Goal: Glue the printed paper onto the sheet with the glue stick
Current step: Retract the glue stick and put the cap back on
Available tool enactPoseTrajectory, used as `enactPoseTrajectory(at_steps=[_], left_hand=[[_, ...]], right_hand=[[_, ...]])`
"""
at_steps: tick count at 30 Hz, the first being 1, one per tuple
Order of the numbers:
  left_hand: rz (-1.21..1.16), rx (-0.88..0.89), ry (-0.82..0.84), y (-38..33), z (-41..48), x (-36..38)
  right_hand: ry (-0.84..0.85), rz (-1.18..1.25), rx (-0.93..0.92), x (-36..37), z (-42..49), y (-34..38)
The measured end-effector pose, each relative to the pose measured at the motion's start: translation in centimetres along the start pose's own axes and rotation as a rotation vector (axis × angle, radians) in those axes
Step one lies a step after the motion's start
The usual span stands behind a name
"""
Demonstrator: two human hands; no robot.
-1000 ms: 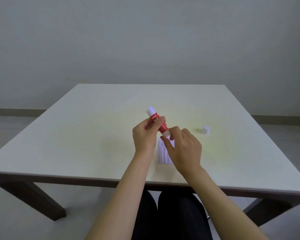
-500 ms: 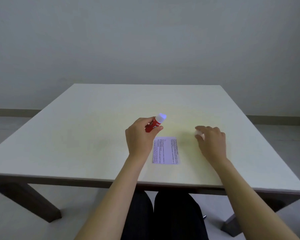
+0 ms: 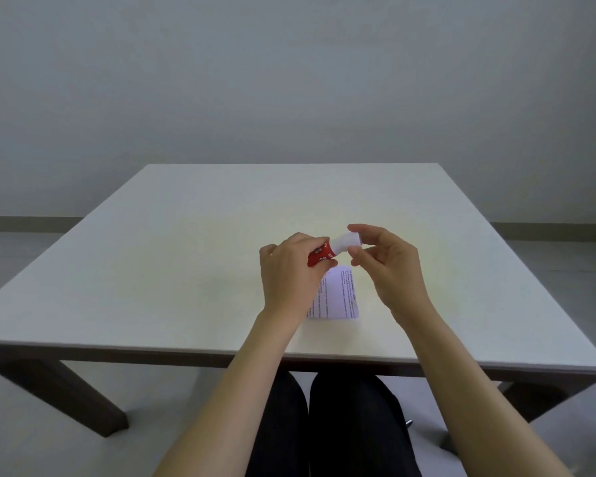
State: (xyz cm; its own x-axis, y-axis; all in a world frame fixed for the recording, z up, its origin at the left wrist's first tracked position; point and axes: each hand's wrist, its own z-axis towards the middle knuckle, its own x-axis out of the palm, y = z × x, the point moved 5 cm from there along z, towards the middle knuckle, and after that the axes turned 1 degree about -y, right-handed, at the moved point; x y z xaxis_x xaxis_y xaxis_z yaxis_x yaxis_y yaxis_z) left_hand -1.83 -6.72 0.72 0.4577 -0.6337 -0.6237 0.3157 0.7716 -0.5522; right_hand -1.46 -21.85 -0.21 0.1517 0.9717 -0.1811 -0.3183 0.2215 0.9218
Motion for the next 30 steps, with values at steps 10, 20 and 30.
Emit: enactPoseTrajectory(at_steps=[10,20,30], left_hand=[[0.021,0.081,-0.022,-0.3,0.0,-1.0],[0.108,0.118,0.057,0.9,0.0,-1.4],[-0.044,-0.067,0.253,3.8,1.8,-0.3]], right_hand=[[-0.004,-0.671,-0.158,1.3,1.3,2.8],[0.169,-0.781,-0.134,1.7,1.6,1.3],[0.138,-0.667,0.032,1.0,0.9,0.1]])
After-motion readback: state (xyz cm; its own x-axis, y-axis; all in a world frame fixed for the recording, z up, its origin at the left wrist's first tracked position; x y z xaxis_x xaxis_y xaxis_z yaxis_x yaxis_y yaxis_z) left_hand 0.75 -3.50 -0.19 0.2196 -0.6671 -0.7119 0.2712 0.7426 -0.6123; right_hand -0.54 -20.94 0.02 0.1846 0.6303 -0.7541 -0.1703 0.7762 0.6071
